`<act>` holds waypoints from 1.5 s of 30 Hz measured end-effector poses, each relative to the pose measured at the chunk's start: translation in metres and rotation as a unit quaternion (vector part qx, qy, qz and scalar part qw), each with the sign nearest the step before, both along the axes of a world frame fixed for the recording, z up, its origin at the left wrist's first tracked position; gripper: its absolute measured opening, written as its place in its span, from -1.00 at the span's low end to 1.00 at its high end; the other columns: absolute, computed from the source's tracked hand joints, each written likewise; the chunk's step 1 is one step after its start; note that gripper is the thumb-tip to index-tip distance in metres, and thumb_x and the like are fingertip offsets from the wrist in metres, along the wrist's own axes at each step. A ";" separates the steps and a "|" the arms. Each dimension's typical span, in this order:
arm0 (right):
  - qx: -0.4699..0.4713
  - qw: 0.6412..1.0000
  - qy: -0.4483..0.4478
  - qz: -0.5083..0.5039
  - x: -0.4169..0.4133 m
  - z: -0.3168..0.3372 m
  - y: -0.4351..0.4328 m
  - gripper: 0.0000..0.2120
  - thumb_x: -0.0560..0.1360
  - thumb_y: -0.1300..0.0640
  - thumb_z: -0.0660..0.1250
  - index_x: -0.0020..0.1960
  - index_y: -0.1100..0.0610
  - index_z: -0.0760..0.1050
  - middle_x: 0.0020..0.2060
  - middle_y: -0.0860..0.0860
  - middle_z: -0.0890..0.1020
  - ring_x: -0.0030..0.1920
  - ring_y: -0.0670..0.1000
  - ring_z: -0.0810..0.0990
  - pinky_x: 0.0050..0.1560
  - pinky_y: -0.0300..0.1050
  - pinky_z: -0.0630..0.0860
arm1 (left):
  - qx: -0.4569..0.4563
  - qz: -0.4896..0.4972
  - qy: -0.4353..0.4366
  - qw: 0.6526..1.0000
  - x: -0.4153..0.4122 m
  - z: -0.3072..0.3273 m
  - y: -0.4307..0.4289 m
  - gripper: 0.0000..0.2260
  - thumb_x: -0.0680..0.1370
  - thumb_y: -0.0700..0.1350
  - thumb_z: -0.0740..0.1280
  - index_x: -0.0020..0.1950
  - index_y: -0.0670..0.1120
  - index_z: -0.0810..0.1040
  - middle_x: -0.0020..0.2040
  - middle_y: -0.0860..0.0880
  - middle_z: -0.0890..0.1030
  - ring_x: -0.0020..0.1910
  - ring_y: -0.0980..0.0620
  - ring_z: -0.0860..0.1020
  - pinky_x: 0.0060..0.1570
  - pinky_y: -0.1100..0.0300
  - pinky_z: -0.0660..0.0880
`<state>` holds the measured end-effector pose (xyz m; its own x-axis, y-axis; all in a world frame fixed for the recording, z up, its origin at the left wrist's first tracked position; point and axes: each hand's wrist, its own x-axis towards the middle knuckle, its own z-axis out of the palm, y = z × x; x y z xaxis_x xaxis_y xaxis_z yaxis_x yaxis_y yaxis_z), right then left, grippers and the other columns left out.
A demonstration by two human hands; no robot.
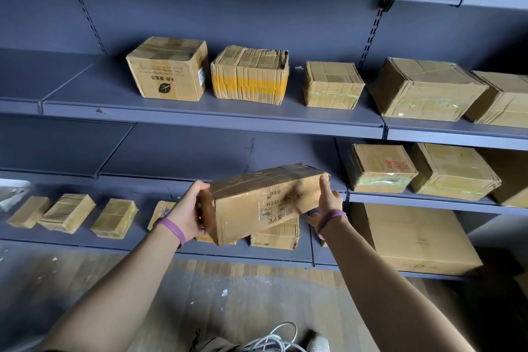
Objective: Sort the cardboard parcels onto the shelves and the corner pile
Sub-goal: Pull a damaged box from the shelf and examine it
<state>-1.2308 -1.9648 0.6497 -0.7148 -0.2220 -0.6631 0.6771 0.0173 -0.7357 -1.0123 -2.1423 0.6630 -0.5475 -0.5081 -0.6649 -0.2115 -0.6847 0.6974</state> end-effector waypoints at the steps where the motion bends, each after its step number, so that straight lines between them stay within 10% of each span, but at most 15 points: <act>1: 0.008 1.000 -0.002 -0.002 -0.002 -0.003 0.002 -0.20 0.47 -0.27 0.37 0.54 0.05 0.14 0.46 0.14 0.29 0.36 0.28 0.38 0.21 0.35 0.48 | -0.010 -0.002 -0.002 1.000 0.002 -0.002 0.000 -0.76 0.49 0.15 0.33 -0.11 -0.02 0.54 -0.26 -0.05 0.61 -0.18 -0.04 0.55 -0.23 0.12 0.51; 10: 0.030 0.997 -0.040 0.055 0.017 -0.010 0.002 -0.23 0.42 -0.24 0.45 0.43 0.15 0.26 0.36 0.16 0.43 0.25 0.26 0.51 -0.22 0.12 0.62 | -0.043 -0.007 0.018 0.999 0.000 -0.006 0.005 -0.80 0.57 -0.07 0.31 0.15 -0.11 0.53 0.01 -0.17 0.59 -0.04 -0.11 0.55 -0.19 0.04 0.48; 14: 0.023 0.996 -0.050 0.074 0.020 -0.010 0.000 -0.23 0.38 -0.28 0.47 0.38 0.16 0.32 0.24 0.12 0.44 0.28 0.25 0.49 -0.10 0.15 0.59 | -0.088 -0.091 0.047 0.991 0.005 -0.007 0.000 -0.43 0.18 -0.07 0.49 0.19 -0.05 0.55 0.16 -0.20 0.56 0.12 -0.18 0.51 0.00 -0.05 0.52; 19: 0.048 0.994 -0.047 0.085 0.002 -0.047 -0.003 0.15 -0.08 -0.49 0.53 0.32 0.13 0.40 0.25 0.16 0.52 0.21 0.26 0.51 -0.42 0.07 0.60 | -0.137 -0.133 0.097 0.977 0.006 -0.008 -0.003 -0.37 0.15 -0.34 0.38 0.20 0.01 0.54 0.21 -0.22 0.55 0.20 -0.25 0.49 0.12 -0.19 0.46; 23: 0.025 0.994 -0.058 0.088 -0.005 -0.059 -0.013 0.31 -0.03 -0.55 0.48 0.55 0.00 0.15 0.44 0.09 0.41 0.33 0.20 0.46 0.09 0.21 0.53 | -0.159 -0.134 0.117 0.971 0.004 -0.002 0.003 -0.39 0.14 -0.44 0.29 0.11 -0.01 0.59 0.20 -0.20 0.53 0.14 -0.21 0.48 0.12 -0.12 0.43; 26: 0.022 0.995 -0.051 0.083 0.018 -0.018 -0.006 0.34 -0.09 -0.53 0.53 0.54 -0.12 0.07 0.46 0.06 0.38 0.35 0.27 0.43 -0.04 0.44 0.45 | -0.201 -0.145 0.107 0.963 0.004 -0.002 0.004 -0.36 0.09 -0.45 0.29 0.12 -0.04 0.56 0.31 -0.13 0.44 0.24 -0.18 0.47 0.13 -0.08 0.48; 30: -0.043 0.989 -0.037 0.138 0.027 0.003 0.002 -0.18 0.47 -0.42 0.20 0.51 0.12 0.26 0.41 0.16 0.43 0.32 0.24 0.48 -0.05 0.13 0.50 | -0.240 -0.169 0.108 0.950 0.006 -0.001 0.004 -0.36 0.05 -0.44 0.33 -0.01 0.12 0.64 0.40 0.09 0.35 0.42 -0.12 0.35 0.23 -0.07 0.48; 35: -0.068 0.993 -0.096 -0.017 0.004 -0.049 -0.002 0.14 -0.07 -0.22 0.66 0.43 -0.10 0.27 0.16 0.05 0.42 0.08 0.22 0.47 -0.11 0.56 0.45 | -0.243 -0.213 0.095 0.941 0.002 0.008 0.008 -0.09 0.22 -0.50 0.38 0.34 0.33 0.45 0.53 0.17 0.19 0.53 0.03 0.17 0.32 0.03 0.40; 38: -0.107 0.986 -0.082 -0.102 0.030 0.001 0.005 -0.15 0.34 -0.03 0.54 0.46 -0.11 0.09 0.21 0.12 0.37 0.14 0.27 0.44 0.00 0.56 0.44 | -0.179 -0.183 0.100 0.961 0.000 0.000 0.005 0.05 0.24 -0.23 0.63 0.52 0.35 0.16 0.56 0.07 0.21 0.52 -0.07 0.23 0.49 -0.17 0.19; 40: -0.155 0.979 -0.076 -0.107 0.027 -0.003 0.004 -0.24 0.44 0.05 0.46 0.45 -0.13 0.05 0.19 0.21 0.45 0.11 0.26 0.49 0.04 0.55 0.41 | -0.113 -0.101 0.072 0.986 -0.003 -0.001 0.006 0.04 0.23 0.00 0.66 0.55 0.29 0.11 0.54 -0.04 0.31 0.43 -0.18 0.39 0.31 -0.28 0.40; 45: -0.187 0.980 -0.032 -0.060 0.028 -0.008 0.003 -0.25 0.41 0.13 0.45 0.41 -0.15 0.08 0.12 0.26 0.56 0.10 0.29 0.59 -0.03 0.58 0.44 | -0.014 -0.125 -0.011 0.992 -0.006 0.006 0.006 -0.31 0.22 0.33 0.58 0.29 0.13 0.57 0.23 -0.07 0.63 0.26 -0.22 0.54 0.13 -0.41 0.45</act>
<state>-1.2027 -1.9618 0.6414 -0.7107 -0.3742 -0.5958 0.7024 -0.3286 -0.6314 -1.0183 -2.1358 0.6691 -0.6437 -0.3778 -0.6656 -0.3878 -0.5888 0.7092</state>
